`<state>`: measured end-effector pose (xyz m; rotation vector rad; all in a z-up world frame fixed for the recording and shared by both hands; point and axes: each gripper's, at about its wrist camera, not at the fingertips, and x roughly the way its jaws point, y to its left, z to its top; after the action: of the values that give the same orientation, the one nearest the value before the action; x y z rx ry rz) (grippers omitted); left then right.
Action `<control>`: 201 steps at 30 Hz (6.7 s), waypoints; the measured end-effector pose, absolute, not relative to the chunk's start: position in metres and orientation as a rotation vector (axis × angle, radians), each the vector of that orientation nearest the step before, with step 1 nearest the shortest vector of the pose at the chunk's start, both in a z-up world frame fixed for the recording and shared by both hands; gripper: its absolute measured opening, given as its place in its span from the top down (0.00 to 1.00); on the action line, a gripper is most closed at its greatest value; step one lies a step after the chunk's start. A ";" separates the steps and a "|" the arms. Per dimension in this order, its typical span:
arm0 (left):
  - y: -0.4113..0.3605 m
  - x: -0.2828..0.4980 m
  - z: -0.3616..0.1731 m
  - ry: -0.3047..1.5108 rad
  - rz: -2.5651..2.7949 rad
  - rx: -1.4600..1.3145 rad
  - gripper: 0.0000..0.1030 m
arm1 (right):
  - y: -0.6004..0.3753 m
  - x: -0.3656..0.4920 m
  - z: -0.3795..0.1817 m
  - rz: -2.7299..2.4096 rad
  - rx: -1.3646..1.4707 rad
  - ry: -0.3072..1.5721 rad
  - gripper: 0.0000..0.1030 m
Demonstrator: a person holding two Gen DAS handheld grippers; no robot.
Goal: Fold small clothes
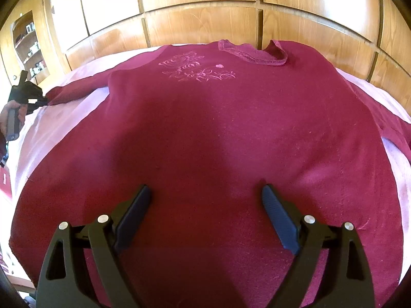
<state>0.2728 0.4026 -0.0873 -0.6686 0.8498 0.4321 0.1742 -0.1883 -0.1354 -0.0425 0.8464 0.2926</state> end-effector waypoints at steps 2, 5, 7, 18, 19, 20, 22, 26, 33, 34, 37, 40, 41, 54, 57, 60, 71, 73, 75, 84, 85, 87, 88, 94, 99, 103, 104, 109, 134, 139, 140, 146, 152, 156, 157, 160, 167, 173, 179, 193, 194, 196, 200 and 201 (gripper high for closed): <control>0.404 0.265 -0.091 0.866 0.467 -0.657 0.95 | -0.189 0.175 -0.136 0.297 -0.037 0.844 0.14; 0.405 0.263 -0.096 0.881 0.486 -0.650 0.95 | -0.191 0.175 -0.136 0.302 -0.032 0.842 0.14; 0.398 0.264 -0.089 0.889 0.499 -0.640 0.91 | -0.193 0.175 -0.136 0.306 -0.027 0.842 0.14; 0.184 0.232 -0.033 0.767 0.082 -0.475 0.50 | -0.274 0.173 -0.092 0.244 0.251 0.823 0.21; 0.158 0.227 -0.035 0.771 0.027 -0.449 0.50 | -0.306 0.172 -0.086 0.199 0.330 0.806 0.22; 0.133 0.223 -0.038 0.779 -0.027 -0.416 0.50 | -0.329 0.171 -0.083 0.164 0.379 0.795 0.22; 0.079 0.209 -0.047 0.805 -0.141 -0.333 0.50 | -0.386 0.169 -0.081 0.040 0.477 0.770 0.29; 0.008 0.188 -0.067 0.863 -0.263 -0.208 0.50 | -0.481 0.165 -0.082 -0.383 0.326 0.757 0.34; -0.021 0.181 -0.096 0.929 -0.254 -0.117 0.49 | -0.524 0.204 -0.110 -0.491 -0.018 0.846 0.40; -0.022 0.182 -0.096 0.931 -0.252 -0.107 0.49 | -0.524 0.213 -0.115 -0.481 -0.052 0.868 0.41; -0.024 0.177 -0.097 0.932 -0.238 -0.085 0.48 | -0.527 0.234 -0.133 -0.447 -0.127 0.933 0.76; -0.031 0.179 -0.098 0.930 -0.222 -0.041 0.48 | -0.545 0.233 -0.121 -0.464 -0.048 0.910 0.92; -0.030 0.176 -0.099 0.930 -0.218 -0.038 0.47 | -0.561 0.226 -0.106 -0.463 0.047 0.864 0.92; -0.031 0.171 -0.099 0.939 -0.181 -0.039 0.43 | -0.717 0.202 -0.059 -0.621 0.704 0.632 0.17; -0.032 0.171 -0.100 0.934 -0.177 -0.038 0.42 | -0.702 0.197 -0.080 -0.523 0.767 0.685 0.18; -0.033 0.171 -0.100 0.939 -0.179 -0.027 0.41 | -0.678 0.199 -0.110 -0.412 0.882 0.740 0.27; -0.030 0.168 -0.099 0.940 -0.182 -0.040 0.41 | -0.667 0.259 -0.100 -0.525 0.636 0.765 0.95; -0.028 0.168 -0.099 0.944 -0.190 -0.047 0.41 | -0.669 0.250 -0.090 -0.586 0.552 0.754 0.95; -0.026 0.167 -0.099 0.944 -0.197 -0.052 0.41 | -0.675 0.244 -0.099 -0.619 0.557 0.797 0.95; -0.003 0.162 -0.088 0.974 -0.232 -0.121 0.40 | -0.662 0.226 -0.118 -0.517 0.655 0.824 0.50; 0.006 0.158 -0.084 0.971 -0.223 -0.147 0.40 | -0.654 0.220 -0.114 -0.486 0.641 0.828 0.50; 0.027 0.150 -0.079 0.969 -0.202 -0.209 0.40 | -0.632 0.206 -0.107 -0.376 0.630 0.843 0.50; 0.034 0.147 -0.079 0.971 -0.198 -0.231 0.40 | -0.619 0.201 -0.105 -0.324 0.620 0.853 0.50; 0.067 0.114 -0.076 0.960 -0.156 -0.214 0.40 | -0.514 0.166 -0.105 0.064 0.568 0.940 0.48; 0.077 0.095 -0.087 0.980 -0.202 -0.206 0.40 | -0.439 0.142 -0.123 0.205 0.439 1.049 0.45; 0.075 0.088 -0.089 0.970 -0.238 -0.183 0.67 | -0.418 0.132 -0.125 0.215 0.368 1.066 0.65; 0.073 0.089 -0.091 0.979 -0.252 -0.174 0.77 | -0.413 0.131 -0.125 0.205 0.334 1.074 0.70; 0.082 0.087 -0.090 0.984 -0.292 -0.213 0.92 | -0.403 0.116 -0.115 0.195 0.291 1.057 0.94; 0.084 0.098 -0.046 0.840 -0.205 -0.231 0.41 | -0.630 0.153 -0.115 -0.209 0.910 0.762 0.51; 0.051 0.116 -0.052 0.882 -0.249 -0.210 0.41 | -0.690 0.187 -0.131 -0.382 1.012 0.710 0.51; 0.045 0.118 -0.054 0.890 -0.252 -0.200 0.41 | -0.698 0.192 -0.135 -0.395 1.031 0.711 0.51; 0.020 0.127 -0.061 0.948 -0.285 -0.135 0.41 | -0.726 0.227 -0.139 -0.507 1.014 0.691 0.57; 0.000 0.142 -0.065 0.980 -0.311 -0.103 0.41 | -0.737 0.245 -0.120 -0.537 0.831 0.732 0.93; -0.007 0.151 -0.069 0.986 -0.333 -0.109 0.41 | -0.697 0.263 -0.081 -0.380 0.732 0.677 0.94; -0.008 0.153 -0.070 0.991 -0.339 -0.114 0.41 | -0.678 0.270 -0.066 -0.314 0.699 0.666 0.94; -0.010 0.160 -0.073 1.004 -0.347 -0.128 0.41 | -0.629 0.285 -0.039 -0.176 0.623 0.654 0.94; -0.003 0.168 -0.070 0.976 -0.364 -0.195 0.41 | -0.464 0.335 -0.004 0.185 0.544 0.660 0.95; 0.016 0.180 -0.069 0.963 -0.370 -0.311 0.41 | -0.308 0.357 -0.018 0.450 0.460 0.771 0.95; 0.037 0.203 -0.064 0.934 -0.365 -0.437 0.41 | -0.240 0.340 -0.031 0.567 0.385 0.825 0.61; 0.028 0.287 -0.054 0.888 -0.356 -0.451 0.41 | -0.366 0.233 -0.089 0.285 0.316 0.923 0.40; 0.024 0.297 -0.055 0.897 -0.350 -0.444 0.41 | -0.375 0.229 -0.097 0.256 0.338 0.931 0.40; 0.013 0.321 -0.063 0.934 -0.332 -0.423 0.41 | -0.388 0.226 -0.104 0.217 0.391 0.937 0.40; -0.003 0.351 -0.079 0.991 -0.304 -0.382 0.66 | -0.404 0.228 -0.103 0.182 0.488 0.903 0.33; -0.006 0.354 -0.082 0.998 -0.310 -0.373 0.76 | -0.404 0.231 -0.101 0.177 0.499 0.898 0.33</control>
<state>0.3539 -0.0061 -0.0817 -0.3733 0.9979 -0.3104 0.2313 -0.4037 -0.1014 0.4985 0.8982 0.1771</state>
